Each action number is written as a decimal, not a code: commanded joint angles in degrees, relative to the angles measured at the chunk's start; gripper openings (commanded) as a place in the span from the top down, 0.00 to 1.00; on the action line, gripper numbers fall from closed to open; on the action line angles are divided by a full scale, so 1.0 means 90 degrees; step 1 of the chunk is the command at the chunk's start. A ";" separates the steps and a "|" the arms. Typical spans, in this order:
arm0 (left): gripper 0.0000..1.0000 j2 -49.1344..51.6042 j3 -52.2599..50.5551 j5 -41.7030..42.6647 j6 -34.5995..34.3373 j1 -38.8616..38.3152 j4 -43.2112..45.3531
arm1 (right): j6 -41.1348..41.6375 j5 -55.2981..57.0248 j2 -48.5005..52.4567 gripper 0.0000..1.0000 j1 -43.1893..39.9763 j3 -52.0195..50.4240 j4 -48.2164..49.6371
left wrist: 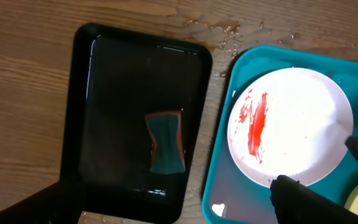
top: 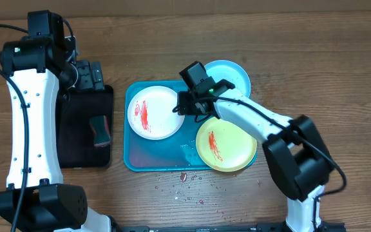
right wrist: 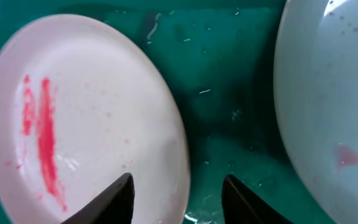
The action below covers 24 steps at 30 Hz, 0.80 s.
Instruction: Clean dirty plates on tray and stack at the side
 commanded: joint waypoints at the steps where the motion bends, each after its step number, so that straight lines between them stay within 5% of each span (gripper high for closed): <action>1: 0.04 -0.0046 0.0134 -0.0063 0.0000 -0.0005 -0.0027 | 0.0061 0.0277 0.0253 0.57 -0.0010 0.0168 0.0119; 24: 0.28 0.1532 -0.0112 -0.0063 -0.0646 0.0126 -0.0491 | 0.0537 0.0809 0.0573 0.94 0.0452 0.0165 0.0318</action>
